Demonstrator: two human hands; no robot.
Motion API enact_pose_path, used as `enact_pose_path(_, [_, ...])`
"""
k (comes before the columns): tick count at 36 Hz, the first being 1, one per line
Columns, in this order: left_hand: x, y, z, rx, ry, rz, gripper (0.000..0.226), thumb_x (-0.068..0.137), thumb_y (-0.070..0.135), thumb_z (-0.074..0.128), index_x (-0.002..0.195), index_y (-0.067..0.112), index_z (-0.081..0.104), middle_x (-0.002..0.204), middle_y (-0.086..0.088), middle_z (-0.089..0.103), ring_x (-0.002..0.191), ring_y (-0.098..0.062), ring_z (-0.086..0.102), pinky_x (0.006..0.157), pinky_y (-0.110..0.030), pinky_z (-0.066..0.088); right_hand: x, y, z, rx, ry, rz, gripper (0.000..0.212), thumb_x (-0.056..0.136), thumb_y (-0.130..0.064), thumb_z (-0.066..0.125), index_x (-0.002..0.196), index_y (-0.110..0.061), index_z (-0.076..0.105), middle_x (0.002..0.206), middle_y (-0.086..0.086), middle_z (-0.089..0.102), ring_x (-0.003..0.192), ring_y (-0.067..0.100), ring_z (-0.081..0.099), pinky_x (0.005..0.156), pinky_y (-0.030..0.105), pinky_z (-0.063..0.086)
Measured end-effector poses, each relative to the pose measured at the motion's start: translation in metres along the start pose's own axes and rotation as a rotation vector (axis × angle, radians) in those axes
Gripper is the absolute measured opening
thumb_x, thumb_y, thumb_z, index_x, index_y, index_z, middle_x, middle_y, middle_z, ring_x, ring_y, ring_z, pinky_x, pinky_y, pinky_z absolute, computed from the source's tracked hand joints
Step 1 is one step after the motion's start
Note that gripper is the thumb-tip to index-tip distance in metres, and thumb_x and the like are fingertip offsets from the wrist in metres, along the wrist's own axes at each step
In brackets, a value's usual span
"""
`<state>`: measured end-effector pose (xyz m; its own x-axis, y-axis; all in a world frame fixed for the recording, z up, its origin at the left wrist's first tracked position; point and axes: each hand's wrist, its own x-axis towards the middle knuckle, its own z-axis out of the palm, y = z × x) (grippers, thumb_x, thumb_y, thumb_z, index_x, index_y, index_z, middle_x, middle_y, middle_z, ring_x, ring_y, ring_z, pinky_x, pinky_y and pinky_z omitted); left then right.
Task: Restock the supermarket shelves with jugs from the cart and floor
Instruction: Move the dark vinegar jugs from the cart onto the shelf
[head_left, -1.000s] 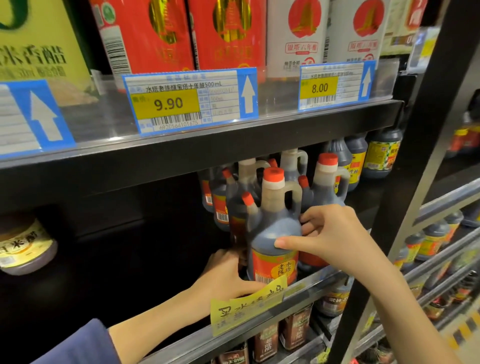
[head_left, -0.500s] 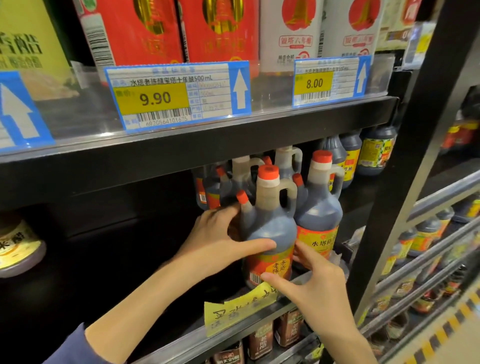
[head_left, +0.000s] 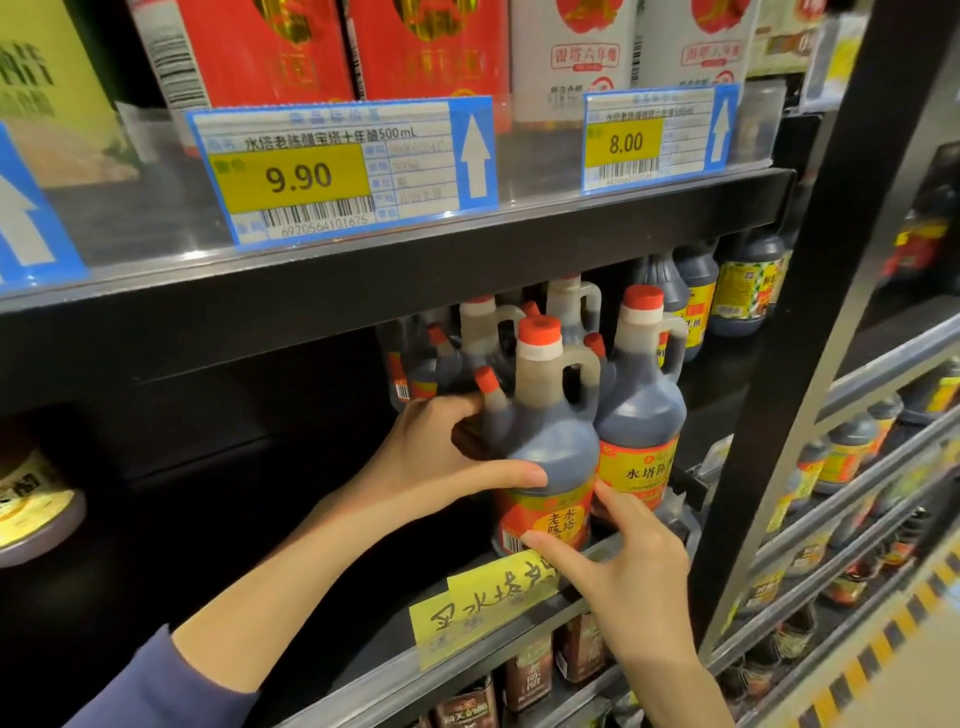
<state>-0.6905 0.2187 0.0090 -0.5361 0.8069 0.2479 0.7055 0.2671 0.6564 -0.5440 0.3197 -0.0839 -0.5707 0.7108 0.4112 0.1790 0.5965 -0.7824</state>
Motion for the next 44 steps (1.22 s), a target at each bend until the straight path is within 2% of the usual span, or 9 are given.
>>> enact_pose_path(5, [-0.003,-0.001,0.003,-0.019,0.022,-0.013,0.048,0.051,0.063,0.08,0.09,0.038,0.066,0.09,0.024,0.067,0.088,0.008,0.062,0.077,-0.02,0.053,0.002,0.001,-0.004,-0.026,-0.016,-0.038,0.081,0.057,-0.058,0.071,0.122,-0.01,0.063,0.108,-0.002,0.068,0.104,0.011,0.06,0.085,0.016,0.039])
enact_pose_path(12, [-0.013,0.01,0.012,-0.019,0.086,-0.114,0.064,0.063,0.054,0.08,0.117,0.025,0.063,0.111,0.013,0.063,0.105,-0.008,0.058,0.089,-0.029,0.051,0.009,0.006,-0.01,0.028,-0.055,-0.079,0.085,0.056,-0.058,0.072,0.122,-0.006,0.062,0.113,0.004,0.068,0.109,0.017,0.06,0.093,0.028,0.046])
enact_pose_path(19, [-0.029,0.022,0.02,0.014,0.09,-0.196,0.068,0.076,0.055,0.069,0.132,0.021,0.05,0.129,0.006,0.055,0.116,-0.012,0.051,0.087,-0.024,0.041,0.011,0.014,-0.008,0.005,-0.065,-0.119,0.083,0.062,-0.063,0.071,0.122,-0.006,0.06,0.109,0.005,0.068,0.104,0.019,0.061,0.09,0.037,0.051])
enact_pose_path(22, [-0.042,0.03,0.023,0.058,0.104,-0.222,0.069,0.084,0.052,0.061,0.138,0.014,0.042,0.13,0.007,0.049,0.12,-0.011,0.047,0.087,-0.021,0.037,0.014,0.018,-0.009,0.041,-0.131,-0.128,0.072,0.07,-0.062,0.066,0.117,-0.008,0.06,0.102,0.004,0.066,0.098,0.02,0.061,0.083,0.037,0.051])
enact_pose_path(25, [-0.065,0.035,0.026,0.041,0.144,-0.258,0.082,0.079,0.066,0.057,0.143,0.018,0.037,0.142,0.004,0.046,0.13,-0.016,0.044,0.103,-0.029,0.039,0.015,0.018,-0.013,0.092,-0.203,-0.158,0.052,0.079,-0.051,0.067,0.105,-0.007,0.059,0.088,0.005,0.06,0.086,0.024,0.057,0.071,0.032,0.045])
enact_pose_path(28, [-0.097,0.037,0.028,0.129,0.189,-0.266,0.068,0.091,0.048,0.053,0.147,0.017,0.029,0.149,-0.005,0.034,0.137,-0.02,0.032,0.102,-0.024,0.026,0.01,0.019,-0.018,0.09,-0.286,-0.225,0.049,0.083,-0.048,0.064,0.111,-0.009,0.054,0.102,0.008,0.058,0.098,0.024,0.053,0.081,0.037,0.047])
enact_pose_path(32, [-0.145,0.031,0.028,0.266,0.196,-0.313,0.077,0.094,0.048,0.048,0.151,0.011,0.013,0.158,-0.008,0.018,0.145,-0.02,0.018,0.113,-0.03,0.021,-0.001,0.023,-0.027,-0.093,-0.34,-0.312,0.064,0.086,-0.045,0.061,0.13,-0.001,0.045,0.123,0.014,0.05,0.116,0.027,0.045,0.095,0.038,0.041])
enact_pose_path(36, [-0.196,0.026,0.027,0.384,0.187,-0.336,0.073,0.095,0.04,0.05,0.151,0.009,0.014,0.158,-0.007,0.015,0.146,-0.022,0.014,0.115,-0.031,0.017,-0.017,0.019,-0.034,-0.26,-0.422,-0.346,0.072,0.084,-0.046,0.063,0.134,0.0,0.039,0.135,0.017,0.044,0.127,0.031,0.039,0.104,0.046,0.037])
enact_pose_path(44, [-0.298,0.018,0.016,0.626,0.042,-0.38,0.076,0.091,0.038,0.058,0.151,0.011,0.018,0.156,-0.006,0.023,0.143,-0.022,0.023,0.114,-0.032,0.023,-0.069,-0.005,-0.04,-0.686,-0.638,-0.499,0.091,0.086,-0.05,0.059,0.147,0.001,0.015,0.156,0.019,0.015,0.144,0.031,0.016,0.117,0.039,0.022])
